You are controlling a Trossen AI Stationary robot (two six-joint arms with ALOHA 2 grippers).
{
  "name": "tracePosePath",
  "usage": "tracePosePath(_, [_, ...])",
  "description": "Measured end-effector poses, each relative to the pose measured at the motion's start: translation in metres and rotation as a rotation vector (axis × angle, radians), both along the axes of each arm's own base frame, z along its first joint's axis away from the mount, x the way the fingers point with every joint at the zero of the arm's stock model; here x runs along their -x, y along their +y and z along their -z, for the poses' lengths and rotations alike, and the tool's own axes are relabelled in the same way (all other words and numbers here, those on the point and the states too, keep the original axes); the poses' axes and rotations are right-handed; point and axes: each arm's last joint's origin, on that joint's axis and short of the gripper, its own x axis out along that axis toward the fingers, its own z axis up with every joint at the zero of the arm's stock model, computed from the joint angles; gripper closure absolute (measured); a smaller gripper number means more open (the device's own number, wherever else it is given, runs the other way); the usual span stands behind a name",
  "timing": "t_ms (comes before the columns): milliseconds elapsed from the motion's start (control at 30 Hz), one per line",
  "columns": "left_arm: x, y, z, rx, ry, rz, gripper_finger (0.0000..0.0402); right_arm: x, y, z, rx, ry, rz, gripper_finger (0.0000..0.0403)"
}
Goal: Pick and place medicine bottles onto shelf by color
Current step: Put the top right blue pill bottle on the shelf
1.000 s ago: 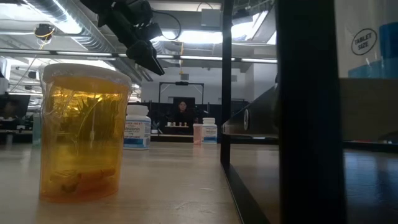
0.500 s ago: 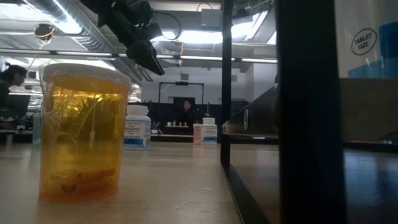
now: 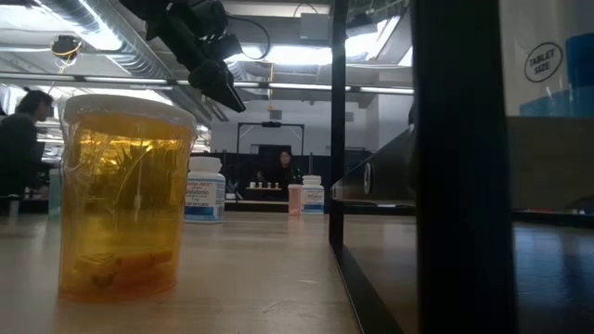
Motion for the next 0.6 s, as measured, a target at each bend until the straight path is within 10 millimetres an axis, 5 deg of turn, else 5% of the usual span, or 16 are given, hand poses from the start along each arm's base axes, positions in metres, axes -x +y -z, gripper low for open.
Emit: tracePosePath(600, [0.0000,0.0000,0.0000,0.000,0.000,0.000,0.0124,0.0004,-0.0038,-0.0085,0.062,0.053,0.077,0.0166])
